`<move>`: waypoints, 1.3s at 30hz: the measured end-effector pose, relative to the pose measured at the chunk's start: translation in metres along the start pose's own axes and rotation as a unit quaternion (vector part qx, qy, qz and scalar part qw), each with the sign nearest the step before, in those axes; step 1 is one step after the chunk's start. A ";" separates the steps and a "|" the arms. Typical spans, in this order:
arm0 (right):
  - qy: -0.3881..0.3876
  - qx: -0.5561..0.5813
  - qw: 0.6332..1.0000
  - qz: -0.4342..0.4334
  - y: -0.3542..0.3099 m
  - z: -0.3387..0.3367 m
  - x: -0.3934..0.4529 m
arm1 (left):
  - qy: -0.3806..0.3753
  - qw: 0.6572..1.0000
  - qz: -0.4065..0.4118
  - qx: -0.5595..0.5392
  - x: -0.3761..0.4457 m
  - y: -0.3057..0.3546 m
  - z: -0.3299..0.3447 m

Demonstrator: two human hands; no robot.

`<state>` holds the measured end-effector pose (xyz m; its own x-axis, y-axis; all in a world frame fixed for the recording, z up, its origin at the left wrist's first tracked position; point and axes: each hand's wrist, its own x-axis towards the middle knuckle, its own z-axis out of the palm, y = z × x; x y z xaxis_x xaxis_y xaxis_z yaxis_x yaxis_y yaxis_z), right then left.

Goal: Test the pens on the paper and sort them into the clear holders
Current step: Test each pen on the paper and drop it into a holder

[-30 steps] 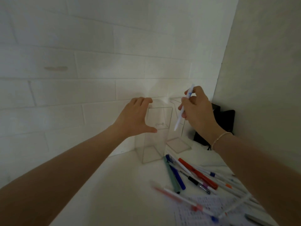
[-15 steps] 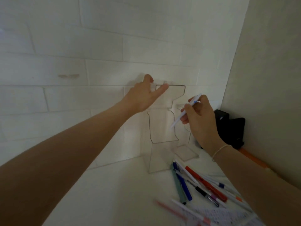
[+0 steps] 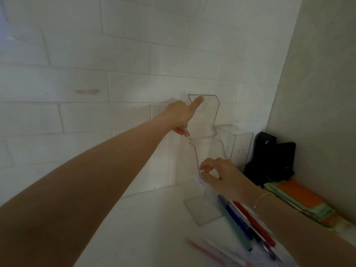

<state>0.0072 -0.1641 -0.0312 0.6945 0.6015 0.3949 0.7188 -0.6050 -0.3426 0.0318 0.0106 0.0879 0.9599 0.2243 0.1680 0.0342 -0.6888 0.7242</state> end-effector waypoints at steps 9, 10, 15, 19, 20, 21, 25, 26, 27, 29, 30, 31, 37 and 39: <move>-0.060 -0.133 0.985 -0.092 -0.004 0.003 -0.020 | -0.101 0.992 -0.064 -0.045 -0.005 -0.005 0.017; -0.050 -0.140 0.984 -0.100 -0.005 0.007 -0.018 | -0.120 0.990 -0.068 -0.031 -0.009 -0.007 0.020; 0.055 -0.139 0.981 -0.125 -0.003 0.008 -0.022 | -0.139 0.974 -0.065 0.167 -0.036 -0.008 0.024; 0.160 -0.124 0.971 -0.128 0.006 -0.003 -0.061 | -0.012 0.945 0.074 0.317 -0.070 -0.004 0.016; 0.081 -0.127 0.983 -0.106 0.009 -0.002 -0.072 | -0.014 0.938 0.136 0.318 -0.082 -0.005 0.018; -0.026 -0.133 0.988 -0.071 0.011 0.001 -0.084 | -0.052 0.931 0.189 0.307 -0.097 -0.006 0.022; -0.232 -0.179 0.956 0.015 0.020 0.021 -0.114 | -0.258 0.871 0.257 0.329 -0.141 -0.025 0.066; -0.224 -0.173 0.959 0.026 0.020 0.024 -0.117 | -0.277 0.846 0.271 0.366 -0.146 -0.035 0.079; -0.209 -0.161 0.964 0.034 0.018 0.025 -0.119 | -0.291 0.827 0.275 0.395 -0.150 -0.046 0.091; -0.198 -0.147 0.968 0.047 0.014 0.026 -0.121 | -0.309 0.804 0.271 0.429 -0.156 -0.067 0.112; -0.196 -0.148 0.968 0.048 0.013 0.027 -0.121 | -0.302 0.800 0.282 0.436 -0.158 -0.077 0.119; -0.196 -0.146 0.968 0.054 0.012 0.027 -0.122 | -0.289 0.797 0.297 0.439 -0.161 -0.082 0.125; -0.102 0.029 0.969 0.224 0.010 0.020 -0.119 | -0.202 0.821 0.321 0.428 -0.165 -0.096 0.134; -0.014 0.145 0.945 0.292 0.009 0.010 -0.115 | -0.183 0.826 0.299 0.442 -0.166 -0.099 0.133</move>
<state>-0.0659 -0.2333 -0.0877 0.9730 0.2263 0.0450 0.1895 -0.6726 -0.7153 -0.0936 -0.0506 -0.1004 0.8928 -0.4504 -0.0119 -0.4423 -0.8710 -0.2138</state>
